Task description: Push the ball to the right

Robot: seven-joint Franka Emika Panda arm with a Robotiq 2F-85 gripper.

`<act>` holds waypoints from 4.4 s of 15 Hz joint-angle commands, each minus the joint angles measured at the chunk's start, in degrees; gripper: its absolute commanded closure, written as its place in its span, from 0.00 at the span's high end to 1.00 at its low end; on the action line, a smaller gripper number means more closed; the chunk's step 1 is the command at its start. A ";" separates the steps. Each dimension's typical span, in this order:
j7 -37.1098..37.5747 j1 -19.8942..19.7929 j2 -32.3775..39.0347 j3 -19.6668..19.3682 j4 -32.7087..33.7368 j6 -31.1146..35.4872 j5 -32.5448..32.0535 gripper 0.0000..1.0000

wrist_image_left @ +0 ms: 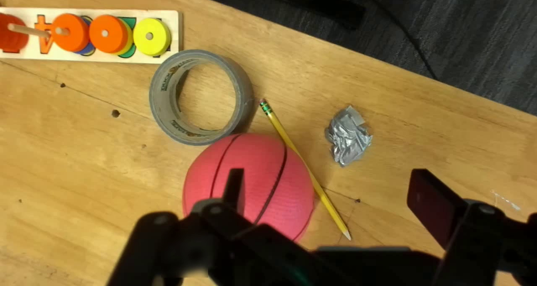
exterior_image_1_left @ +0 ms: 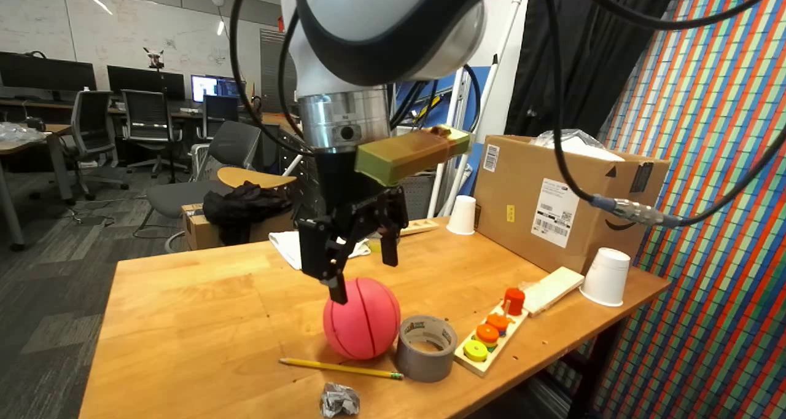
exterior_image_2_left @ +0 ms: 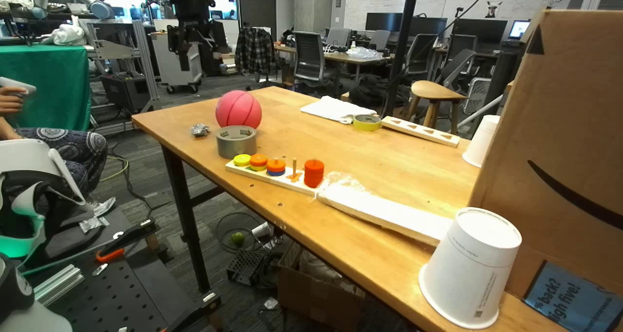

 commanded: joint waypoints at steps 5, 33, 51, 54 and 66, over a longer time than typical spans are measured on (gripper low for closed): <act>16.29 3.73 13.42 -1.18 16.52 -9.37 0.00 1.00; 48.48 -5.94 5.30 -19.39 1.50 -11.59 -19.91 1.00; 34.90 1.30 8.92 -4.61 4.34 -2.47 -4.04 1.00; 27.69 1.85 10.29 -4.44 4.36 3.35 -4.92 1.00; -1.70 5.06 13.61 -0.29 5.80 14.56 4.27 1.00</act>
